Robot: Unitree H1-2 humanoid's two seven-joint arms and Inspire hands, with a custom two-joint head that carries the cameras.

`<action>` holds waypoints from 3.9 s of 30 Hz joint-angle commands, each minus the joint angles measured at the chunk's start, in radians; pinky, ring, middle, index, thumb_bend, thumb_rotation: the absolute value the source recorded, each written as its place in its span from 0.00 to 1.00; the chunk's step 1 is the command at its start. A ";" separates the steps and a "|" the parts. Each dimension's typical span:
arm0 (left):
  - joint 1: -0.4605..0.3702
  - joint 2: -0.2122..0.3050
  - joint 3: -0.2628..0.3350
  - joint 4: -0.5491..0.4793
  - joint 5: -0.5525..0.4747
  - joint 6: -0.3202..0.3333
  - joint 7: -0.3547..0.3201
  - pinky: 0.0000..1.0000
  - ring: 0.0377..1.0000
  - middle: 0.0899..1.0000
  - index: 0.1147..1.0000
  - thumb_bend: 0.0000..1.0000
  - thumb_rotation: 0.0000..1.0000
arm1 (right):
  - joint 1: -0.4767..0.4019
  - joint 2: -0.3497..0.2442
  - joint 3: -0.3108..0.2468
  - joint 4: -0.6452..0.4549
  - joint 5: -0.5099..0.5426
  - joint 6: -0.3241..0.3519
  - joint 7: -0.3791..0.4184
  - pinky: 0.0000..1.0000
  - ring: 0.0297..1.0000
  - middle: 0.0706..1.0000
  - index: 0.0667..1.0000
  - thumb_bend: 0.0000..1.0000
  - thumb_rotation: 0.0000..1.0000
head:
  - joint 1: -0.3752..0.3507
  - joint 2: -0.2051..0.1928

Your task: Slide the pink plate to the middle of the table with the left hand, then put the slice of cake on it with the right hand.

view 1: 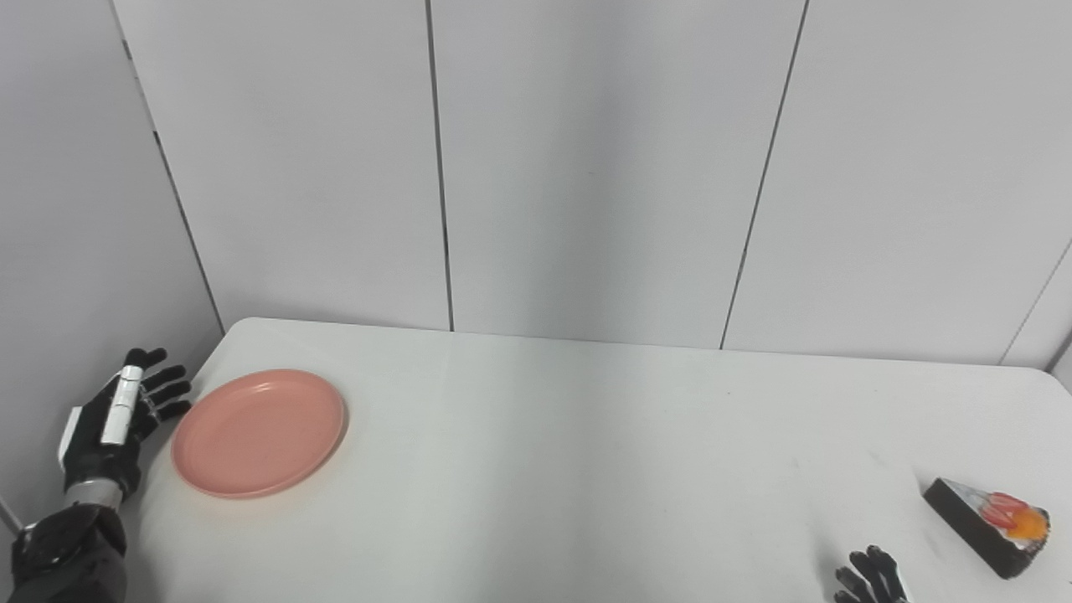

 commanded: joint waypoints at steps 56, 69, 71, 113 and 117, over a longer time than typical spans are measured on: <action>0.149 -0.262 -0.044 -0.441 -0.046 0.047 -0.119 0.66 0.74 0.76 0.69 0.83 0.71 | 0.022 -0.004 0.023 0.042 -0.054 0.022 -0.021 0.85 0.86 0.90 0.92 0.81 0.91 | -0.047 0.019; 0.231 -0.404 -0.114 -0.781 0.020 0.231 0.083 0.80 0.81 0.82 0.73 0.80 0.80 | 0.031 0.002 0.035 0.021 -0.070 0.026 -0.029 0.84 0.86 0.90 0.92 0.83 0.91 | -0.062 0.029; 0.240 -0.408 -0.128 -0.806 0.030 0.244 0.090 0.82 0.82 0.83 0.73 0.80 0.80 | 0.032 0.003 0.036 0.018 -0.070 0.027 -0.028 0.84 0.86 0.90 0.92 0.83 0.91 | -0.063 0.030; 0.343 -0.635 -0.236 -1.029 0.081 0.423 0.215 0.80 0.83 0.83 0.71 0.85 0.78 | 0.041 0.094 0.108 -0.056 -0.164 0.071 -0.067 0.83 0.86 0.89 0.91 0.79 0.88 | -0.312 0.124; 0.342 -0.641 -0.237 -1.027 0.071 0.444 0.213 0.82 0.84 0.83 0.72 0.83 0.78 | 0.035 0.113 0.121 -0.076 -0.186 0.091 -0.069 0.82 0.86 0.90 0.92 0.78 0.90 | -0.356 0.150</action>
